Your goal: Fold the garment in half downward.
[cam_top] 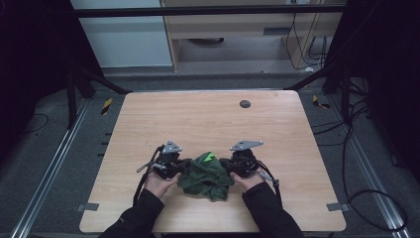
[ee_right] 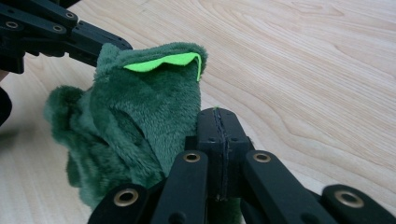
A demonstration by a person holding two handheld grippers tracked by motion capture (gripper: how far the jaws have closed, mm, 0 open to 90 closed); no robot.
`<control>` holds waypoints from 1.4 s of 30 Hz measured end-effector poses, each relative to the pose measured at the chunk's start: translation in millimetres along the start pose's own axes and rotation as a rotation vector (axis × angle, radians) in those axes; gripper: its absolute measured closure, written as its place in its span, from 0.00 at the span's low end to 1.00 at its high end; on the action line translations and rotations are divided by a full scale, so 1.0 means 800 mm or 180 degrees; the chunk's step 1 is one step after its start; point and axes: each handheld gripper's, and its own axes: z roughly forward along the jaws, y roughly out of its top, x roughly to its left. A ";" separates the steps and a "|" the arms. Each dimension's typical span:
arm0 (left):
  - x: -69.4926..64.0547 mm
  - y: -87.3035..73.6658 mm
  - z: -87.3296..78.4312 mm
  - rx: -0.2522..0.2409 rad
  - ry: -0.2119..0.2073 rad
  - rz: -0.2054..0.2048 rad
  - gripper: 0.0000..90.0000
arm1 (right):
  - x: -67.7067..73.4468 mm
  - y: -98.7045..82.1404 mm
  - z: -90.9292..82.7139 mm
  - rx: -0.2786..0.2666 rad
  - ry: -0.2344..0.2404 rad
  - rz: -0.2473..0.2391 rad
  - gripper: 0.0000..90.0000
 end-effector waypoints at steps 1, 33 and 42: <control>-0.001 0.001 -0.002 -0.0010 -0.0014 -0.0005 1.00 | 0.001 0.000 -0.001 -0.0006 0.0010 -0.0008 0.99; -0.049 -0.022 -0.050 -0.0036 -0.0291 0.0297 1.00 | 0.035 -0.017 -0.036 -0.0048 0.0255 -0.0146 1.00; -0.053 -0.033 -0.051 0.0056 -0.0330 0.0302 1.00 | 0.041 -0.026 -0.039 -0.0003 0.0307 -0.0152 1.00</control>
